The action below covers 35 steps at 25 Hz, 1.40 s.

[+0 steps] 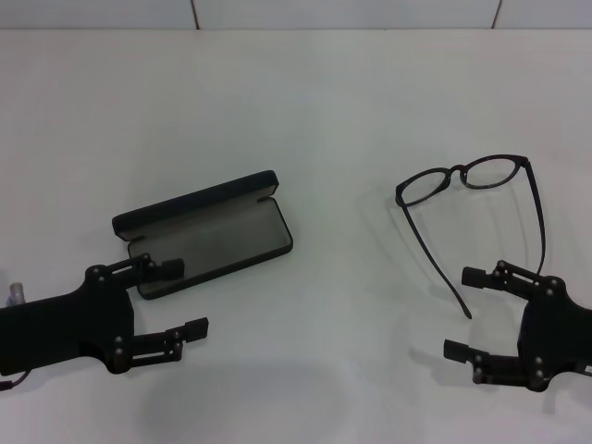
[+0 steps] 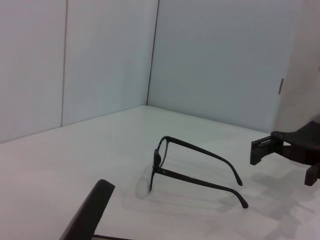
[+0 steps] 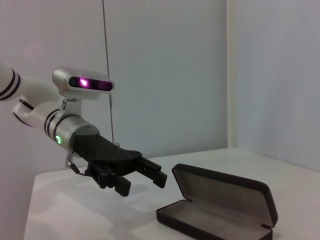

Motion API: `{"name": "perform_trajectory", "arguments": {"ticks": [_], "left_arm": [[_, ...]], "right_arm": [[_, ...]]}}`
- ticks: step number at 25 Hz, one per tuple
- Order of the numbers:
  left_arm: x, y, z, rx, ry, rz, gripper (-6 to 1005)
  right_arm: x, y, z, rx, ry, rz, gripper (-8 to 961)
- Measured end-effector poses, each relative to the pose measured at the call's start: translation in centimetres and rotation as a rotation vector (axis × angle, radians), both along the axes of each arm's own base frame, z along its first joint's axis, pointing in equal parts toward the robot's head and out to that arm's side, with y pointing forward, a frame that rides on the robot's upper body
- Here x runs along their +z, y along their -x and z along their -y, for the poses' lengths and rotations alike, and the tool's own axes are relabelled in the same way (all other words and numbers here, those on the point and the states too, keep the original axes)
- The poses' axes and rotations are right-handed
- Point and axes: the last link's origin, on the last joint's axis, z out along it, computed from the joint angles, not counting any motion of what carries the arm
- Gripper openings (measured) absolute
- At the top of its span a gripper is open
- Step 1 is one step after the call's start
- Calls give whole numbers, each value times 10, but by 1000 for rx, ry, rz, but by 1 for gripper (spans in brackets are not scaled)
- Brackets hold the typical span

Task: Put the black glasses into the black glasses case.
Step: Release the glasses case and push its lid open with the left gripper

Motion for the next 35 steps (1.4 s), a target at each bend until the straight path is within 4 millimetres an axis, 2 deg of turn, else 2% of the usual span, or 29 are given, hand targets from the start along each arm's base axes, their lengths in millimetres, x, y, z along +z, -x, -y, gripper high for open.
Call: {"name": "perform_trajectory", "arguments": {"ticks": [11, 16, 19, 23, 27, 32, 35], "left_arm": [[3, -4, 0, 20, 11, 47, 815], [34, -14, -14, 194, 54, 243, 812], [59, -17, -27, 236, 51, 262, 810], [80, -28, -51, 240, 89, 87, 807], [87, -49, -80, 233, 132, -130, 804], [81, -84, -115, 174, 169, -367, 802], [70, -100, -127, 130, 219, -479, 802]], "right_arm": [[4, 2, -4, -9, -24, -23, 885], [4, 2, -4, -11, -24, -24, 884], [3, 2, -4, -11, -21, -24, 884], [3, 3, -4, -8, -18, -23, 884], [3, 3, -5, -7, -17, -23, 884], [2, 3, -5, -9, -16, -22, 884], [2, 3, -4, -10, -15, -22, 884]]}}
